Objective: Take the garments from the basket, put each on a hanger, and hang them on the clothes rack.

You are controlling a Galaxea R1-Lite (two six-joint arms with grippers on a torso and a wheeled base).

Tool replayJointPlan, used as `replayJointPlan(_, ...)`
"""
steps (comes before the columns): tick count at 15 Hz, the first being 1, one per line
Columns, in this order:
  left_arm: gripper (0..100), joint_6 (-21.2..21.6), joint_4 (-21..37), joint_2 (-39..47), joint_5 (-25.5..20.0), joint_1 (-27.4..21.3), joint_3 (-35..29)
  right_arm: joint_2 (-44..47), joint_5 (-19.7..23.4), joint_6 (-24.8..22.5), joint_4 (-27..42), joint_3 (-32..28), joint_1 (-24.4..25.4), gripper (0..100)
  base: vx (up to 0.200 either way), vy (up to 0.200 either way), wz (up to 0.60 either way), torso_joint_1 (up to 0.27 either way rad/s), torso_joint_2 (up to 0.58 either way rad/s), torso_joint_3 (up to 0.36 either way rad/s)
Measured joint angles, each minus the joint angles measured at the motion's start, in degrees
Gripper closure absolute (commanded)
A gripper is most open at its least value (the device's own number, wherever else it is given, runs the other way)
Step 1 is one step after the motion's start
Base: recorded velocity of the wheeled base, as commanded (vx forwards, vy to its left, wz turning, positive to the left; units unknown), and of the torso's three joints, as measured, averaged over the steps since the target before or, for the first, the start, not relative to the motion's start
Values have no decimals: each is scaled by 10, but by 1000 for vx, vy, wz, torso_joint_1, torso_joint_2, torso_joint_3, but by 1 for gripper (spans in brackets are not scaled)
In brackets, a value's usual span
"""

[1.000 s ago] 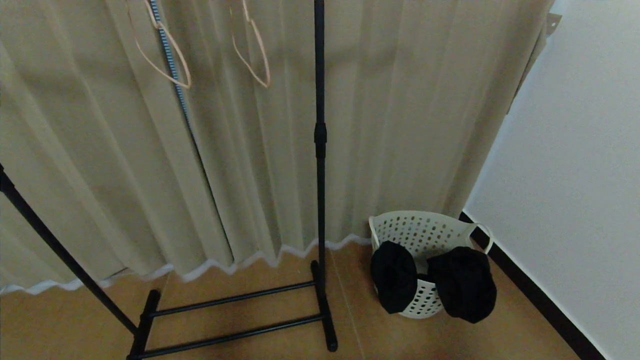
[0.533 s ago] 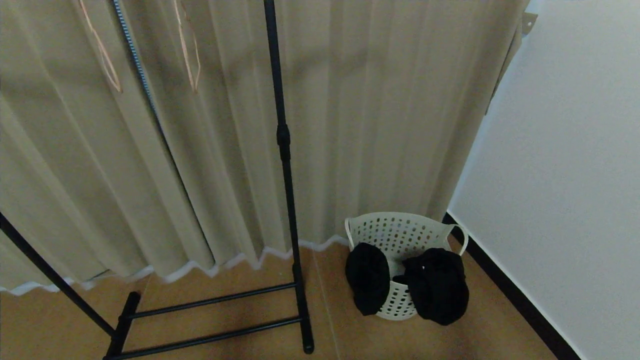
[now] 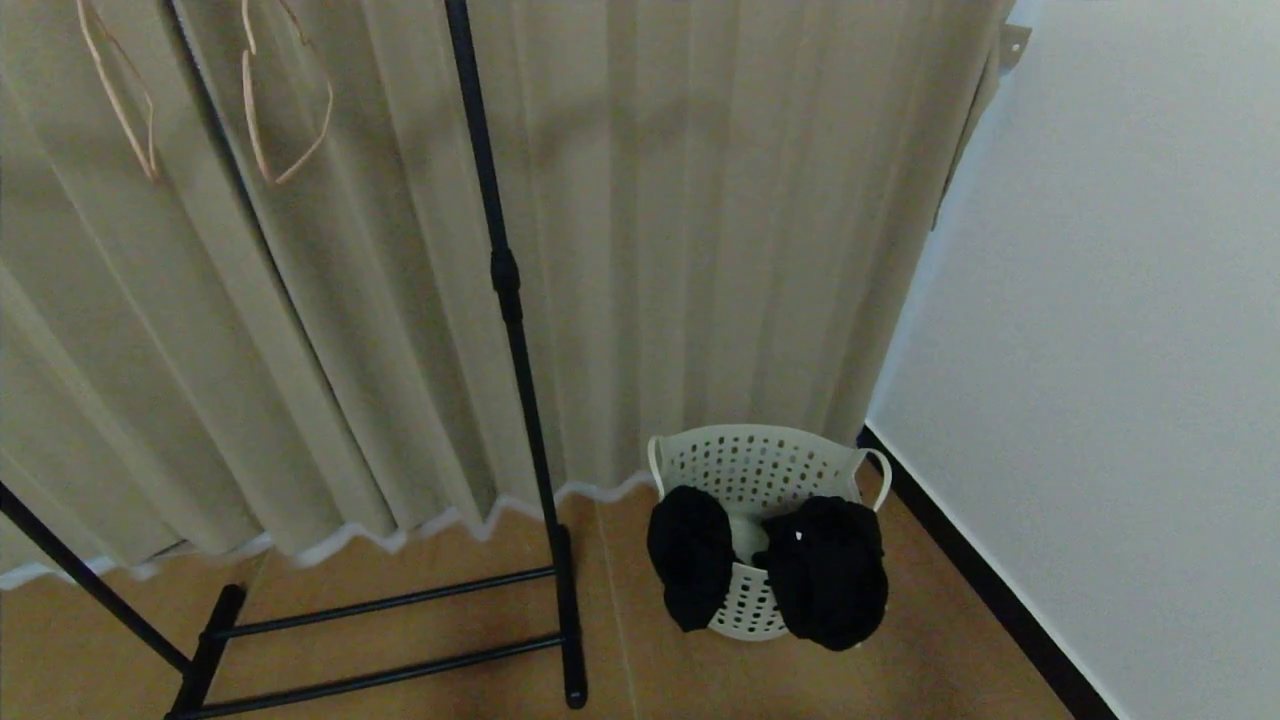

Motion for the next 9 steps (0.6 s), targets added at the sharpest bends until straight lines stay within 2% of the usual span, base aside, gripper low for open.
replayJointPlan(4, 0, 1, 0, 0, 0, 0, 0, 0, 0, 0, 0, 0, 0, 0, 0, 0, 0, 0, 0, 0)
replayJointPlan(9, 0, 2, 0, 0, 1, 0, 1, 0, 0, 2, 0, 0, 0, 0, 0, 0, 0, 0, 0, -156)
